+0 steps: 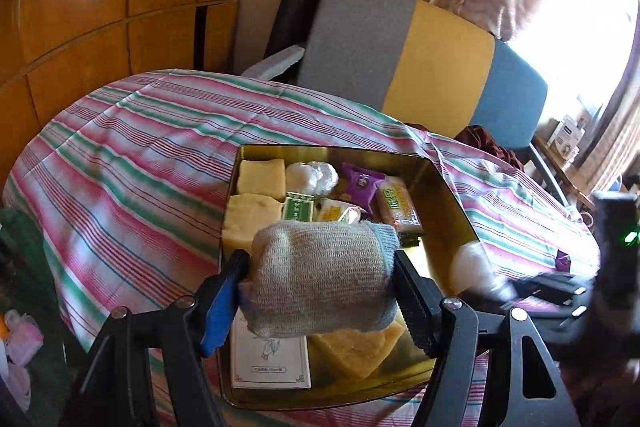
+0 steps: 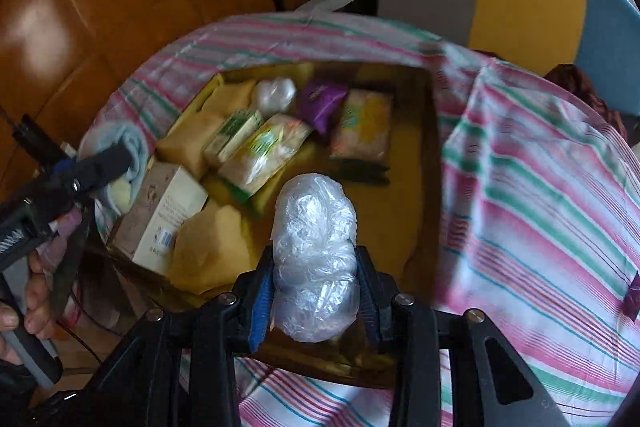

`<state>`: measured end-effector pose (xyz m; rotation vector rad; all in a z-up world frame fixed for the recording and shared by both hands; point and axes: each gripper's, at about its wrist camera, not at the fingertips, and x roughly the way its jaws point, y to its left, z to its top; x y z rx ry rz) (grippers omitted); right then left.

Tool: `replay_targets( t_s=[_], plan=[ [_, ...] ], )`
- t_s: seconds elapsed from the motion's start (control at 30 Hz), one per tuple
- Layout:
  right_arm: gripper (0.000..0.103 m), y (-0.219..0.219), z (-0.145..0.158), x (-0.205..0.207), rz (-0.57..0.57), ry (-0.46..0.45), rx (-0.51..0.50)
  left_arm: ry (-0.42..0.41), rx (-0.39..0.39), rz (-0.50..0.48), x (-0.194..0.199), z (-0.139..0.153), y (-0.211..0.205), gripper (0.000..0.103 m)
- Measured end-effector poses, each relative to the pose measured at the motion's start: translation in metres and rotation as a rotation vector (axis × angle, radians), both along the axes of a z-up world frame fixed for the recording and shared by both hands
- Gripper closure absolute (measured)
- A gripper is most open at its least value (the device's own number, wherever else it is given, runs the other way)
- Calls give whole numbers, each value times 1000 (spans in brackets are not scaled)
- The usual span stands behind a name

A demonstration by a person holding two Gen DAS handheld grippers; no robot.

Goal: Organize objects
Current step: 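Carry the beige roll and plastic bundle into the gold tray and open both grippers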

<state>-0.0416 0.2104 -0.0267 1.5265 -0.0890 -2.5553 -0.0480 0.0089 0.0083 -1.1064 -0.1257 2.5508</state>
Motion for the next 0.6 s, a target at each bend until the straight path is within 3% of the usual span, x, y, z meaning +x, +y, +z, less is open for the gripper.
replay_targets(
  t_s=[0.23,0.33,0.6],
  plan=[
    [64,-18,-27,-5,43,-71,6,-5,-1,-53,-11,-4,24,32],
    [56,-15,-29,1,50,-71,-25,-21,-21,-85,-19,-9,40,32],
    [53,4,-6,22,9,9,-62,-54,-76,-129,-39,-28,81,31]
  ],
)
